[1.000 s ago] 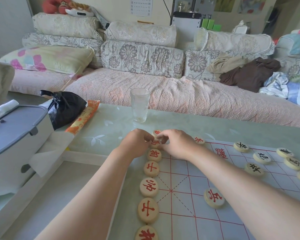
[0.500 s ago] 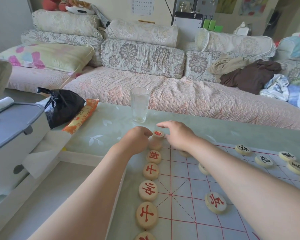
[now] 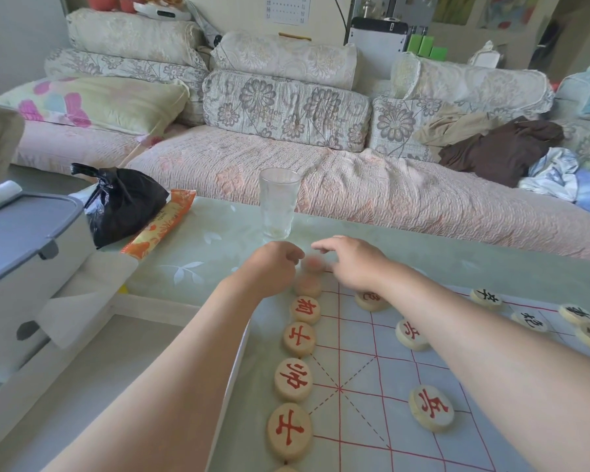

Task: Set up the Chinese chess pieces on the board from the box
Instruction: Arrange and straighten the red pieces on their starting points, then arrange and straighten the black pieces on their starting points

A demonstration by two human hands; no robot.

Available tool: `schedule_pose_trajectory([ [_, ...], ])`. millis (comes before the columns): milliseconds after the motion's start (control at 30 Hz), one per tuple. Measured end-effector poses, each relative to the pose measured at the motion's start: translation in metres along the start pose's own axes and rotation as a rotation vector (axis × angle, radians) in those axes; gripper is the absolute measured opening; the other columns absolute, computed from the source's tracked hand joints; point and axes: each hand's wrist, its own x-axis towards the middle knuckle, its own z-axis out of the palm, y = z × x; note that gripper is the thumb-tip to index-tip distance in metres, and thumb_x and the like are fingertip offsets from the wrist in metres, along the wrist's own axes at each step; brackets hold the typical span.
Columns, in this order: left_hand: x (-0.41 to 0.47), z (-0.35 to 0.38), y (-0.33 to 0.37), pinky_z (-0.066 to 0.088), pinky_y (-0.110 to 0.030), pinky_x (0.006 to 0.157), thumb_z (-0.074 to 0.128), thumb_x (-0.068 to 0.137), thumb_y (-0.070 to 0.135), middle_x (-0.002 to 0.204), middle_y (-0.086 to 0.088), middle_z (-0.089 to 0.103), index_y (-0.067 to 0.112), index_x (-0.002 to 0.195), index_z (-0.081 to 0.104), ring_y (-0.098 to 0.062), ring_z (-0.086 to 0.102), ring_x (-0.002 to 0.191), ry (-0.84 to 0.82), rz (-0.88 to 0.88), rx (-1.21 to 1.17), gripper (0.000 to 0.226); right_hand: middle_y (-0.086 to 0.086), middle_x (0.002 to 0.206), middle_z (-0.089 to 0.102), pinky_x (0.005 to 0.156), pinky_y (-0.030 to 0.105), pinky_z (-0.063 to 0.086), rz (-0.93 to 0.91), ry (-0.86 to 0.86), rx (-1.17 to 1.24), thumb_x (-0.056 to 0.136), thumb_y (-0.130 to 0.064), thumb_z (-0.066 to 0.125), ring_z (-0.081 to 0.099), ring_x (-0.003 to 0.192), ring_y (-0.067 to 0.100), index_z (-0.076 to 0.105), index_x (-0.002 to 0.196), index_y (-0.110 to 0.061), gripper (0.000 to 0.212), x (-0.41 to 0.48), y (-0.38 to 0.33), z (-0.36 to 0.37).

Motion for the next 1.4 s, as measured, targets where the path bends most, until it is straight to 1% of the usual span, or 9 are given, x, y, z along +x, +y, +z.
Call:
schedule_pose_trajectory([
  [67, 0.0, 0.003, 0.0, 0.045, -0.027, 0.098, 0.037, 0.087, -0.001, 0.12, 0.0, 0.066, 0.019, 0.121, 0.064, -0.017, 0.058, 0.113, -0.012, 0.006, -0.008, 0.048, -0.016, 0.134, 0.058, 0.096, 0.031, 0.043, -0.012, 0.02, -0.013, 0.096, -0.016, 0.052, 0.051, 0.127, 0.015, 0.052, 0.139, -0.039, 0.049, -0.003, 0.0, 0.0],
  [233, 0.0, 0.006, 0.001, 0.04, -0.028, 0.104, 0.04, 0.093, 0.003, 0.133, 0.001, 0.058, 0.021, 0.131, 0.057, -0.017, 0.052, 0.124, -0.056, 0.038, 0.01, 0.045, -0.016, 0.115, 0.064, 0.081, 0.026, 0.038, 0.035, 0.072, -0.035, 0.095, -0.047, 0.059, 0.058, 0.114, 0.013, 0.057, 0.133, -0.04, 0.039, -0.002, 0.0, -0.003],
  [400, 0.001, 0.006, -0.001, 0.043, -0.029, 0.101, 0.04, 0.09, 0.002, 0.127, -0.001, 0.061, 0.02, 0.128, 0.058, -0.018, 0.056, 0.117, -0.027, 0.042, 0.014, 0.045, -0.017, 0.136, 0.058, 0.093, 0.03, 0.043, 0.027, 0.053, -0.016, 0.094, -0.018, 0.057, 0.051, 0.129, 0.014, 0.054, 0.137, -0.041, 0.049, -0.006, 0.001, -0.003],
  [600, 0.004, 0.008, 0.0, 0.04, -0.027, 0.103, 0.041, 0.094, 0.003, 0.133, -0.002, 0.058, 0.019, 0.132, 0.056, -0.018, 0.053, 0.123, -0.05, 0.045, -0.008, 0.043, -0.015, 0.115, 0.064, 0.085, 0.03, 0.042, 0.046, 0.09, 0.014, 0.096, -0.045, 0.058, 0.058, 0.113, 0.014, 0.058, 0.131, -0.037, 0.036, -0.005, 0.0, 0.003],
  [767, 0.006, 0.007, -0.003, 0.043, -0.026, 0.098, 0.042, 0.091, 0.003, 0.125, 0.001, 0.063, 0.021, 0.128, 0.058, -0.017, 0.056, 0.116, -0.009, 0.026, 0.016, 0.044, -0.012, 0.134, 0.06, 0.098, 0.033, 0.045, 0.021, 0.103, 0.013, 0.096, -0.029, 0.058, 0.054, 0.125, 0.018, 0.058, 0.133, -0.038, 0.038, -0.009, 0.0, 0.009],
  [900, 0.005, 0.007, -0.003, 0.043, -0.027, 0.098, 0.043, 0.092, 0.004, 0.124, 0.0, 0.064, 0.019, 0.127, 0.059, -0.017, 0.057, 0.115, -0.005, 0.046, 0.018, 0.041, -0.012, 0.124, 0.063, 0.092, 0.032, 0.046, 0.003, 0.12, 0.026, 0.095, -0.033, 0.062, 0.058, 0.117, 0.017, 0.06, 0.13, -0.038, 0.036, -0.009, -0.001, 0.011],
  [1067, 0.006, 0.007, -0.005, 0.043, -0.022, 0.09, 0.052, 0.094, 0.012, 0.121, 0.001, 0.066, 0.021, 0.121, 0.066, -0.016, 0.059, 0.111, 0.035, 0.061, 0.022, 0.032, -0.009, 0.125, 0.063, 0.092, 0.033, 0.046, 0.002, 0.116, 0.019, 0.094, -0.035, 0.063, 0.058, 0.117, 0.018, 0.06, 0.13, -0.037, 0.036, -0.009, -0.002, 0.012],
  [1200, 0.009, 0.009, -0.002, 0.048, -0.025, 0.085, 0.061, 0.091, 0.021, 0.114, 0.002, 0.07, 0.026, 0.111, 0.071, -0.017, 0.063, 0.103, 0.064, 0.062, 0.06, 0.023, -0.008, 0.123, 0.063, 0.09, 0.033, 0.047, 0.01, 0.101, 0.028, 0.092, -0.038, 0.064, 0.059, 0.115, 0.018, 0.063, 0.125, -0.04, 0.033, -0.008, -0.004, 0.014],
  [1400, 0.009, 0.01, -0.003, 0.049, -0.025, 0.085, 0.065, 0.088, 0.027, 0.113, 0.004, 0.069, 0.028, 0.107, 0.072, -0.016, 0.062, 0.104, 0.101, 0.056, 0.071, 0.02, -0.009, 0.123, 0.064, 0.09, 0.034, 0.048, 0.015, 0.088, 0.025, 0.09, -0.038, 0.064, 0.059, 0.114, 0.018, 0.062, 0.125, -0.041, 0.034, -0.006, -0.005, 0.013],
])
